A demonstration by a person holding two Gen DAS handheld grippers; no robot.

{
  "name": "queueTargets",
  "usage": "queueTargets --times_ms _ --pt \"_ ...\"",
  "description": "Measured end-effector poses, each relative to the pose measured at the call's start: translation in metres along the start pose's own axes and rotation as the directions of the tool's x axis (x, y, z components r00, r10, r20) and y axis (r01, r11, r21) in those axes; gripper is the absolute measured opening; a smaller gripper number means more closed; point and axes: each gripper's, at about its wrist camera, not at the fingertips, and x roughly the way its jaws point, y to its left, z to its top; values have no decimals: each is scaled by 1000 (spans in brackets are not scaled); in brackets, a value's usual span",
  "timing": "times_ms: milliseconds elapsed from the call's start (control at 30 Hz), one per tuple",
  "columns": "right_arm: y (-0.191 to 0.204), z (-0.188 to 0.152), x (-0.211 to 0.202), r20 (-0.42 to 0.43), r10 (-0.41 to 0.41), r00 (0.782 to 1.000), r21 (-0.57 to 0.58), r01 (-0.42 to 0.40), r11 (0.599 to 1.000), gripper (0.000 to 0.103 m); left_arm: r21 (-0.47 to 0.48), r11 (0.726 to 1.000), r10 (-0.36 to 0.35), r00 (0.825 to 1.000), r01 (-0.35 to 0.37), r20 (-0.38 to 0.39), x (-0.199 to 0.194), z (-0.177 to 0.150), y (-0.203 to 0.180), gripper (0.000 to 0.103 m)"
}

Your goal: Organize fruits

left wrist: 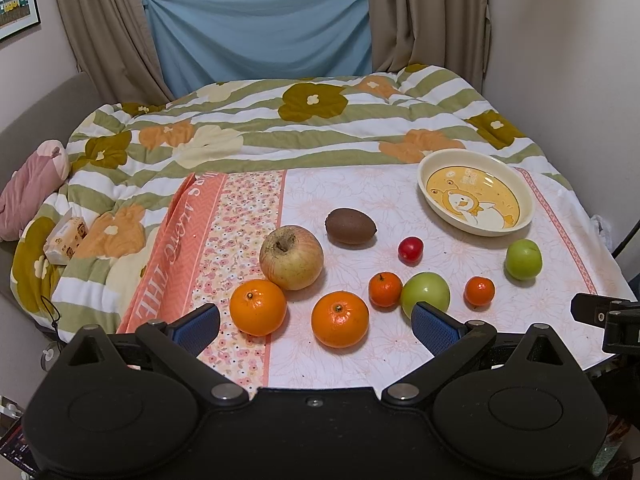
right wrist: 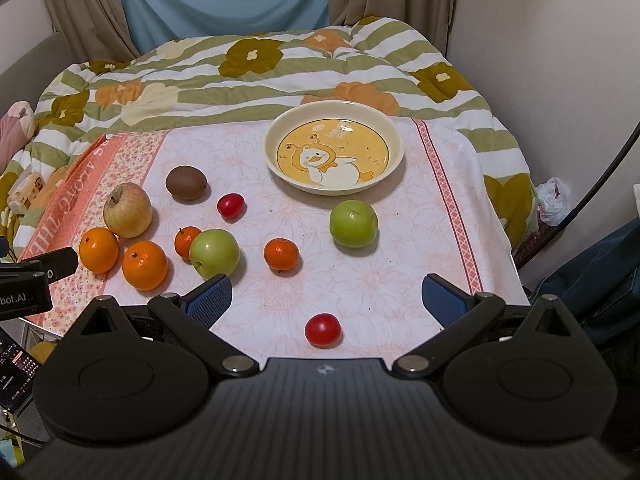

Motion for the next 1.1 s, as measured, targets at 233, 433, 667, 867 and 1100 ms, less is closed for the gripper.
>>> queueTargets --times_ms 233,433,667,867,1100 --pt "0 0 0 0 3 1000 1 -3 1000 103 -2 1000 -1 1000 1 0 1 0 2 103" --pt "2 -1 -3 -1 3 1000 1 -3 1000 103 -3 1000 -1 1000 1 2 1 0 3 103" --pt "3 -3 -5 2 2 1000 0 -2 1000 103 -5 1000 0 1000 0 3 1 0 3 103" --pt "3 -3 -6 5 1 1000 1 -1 1000 103 -13 1000 4 1000 -4 7 -6 -4 7 103" --pt "2 -3 -8 5 1 1000 1 -1 1000 103 -12 1000 4 1000 -4 10 -7 -5 7 103"
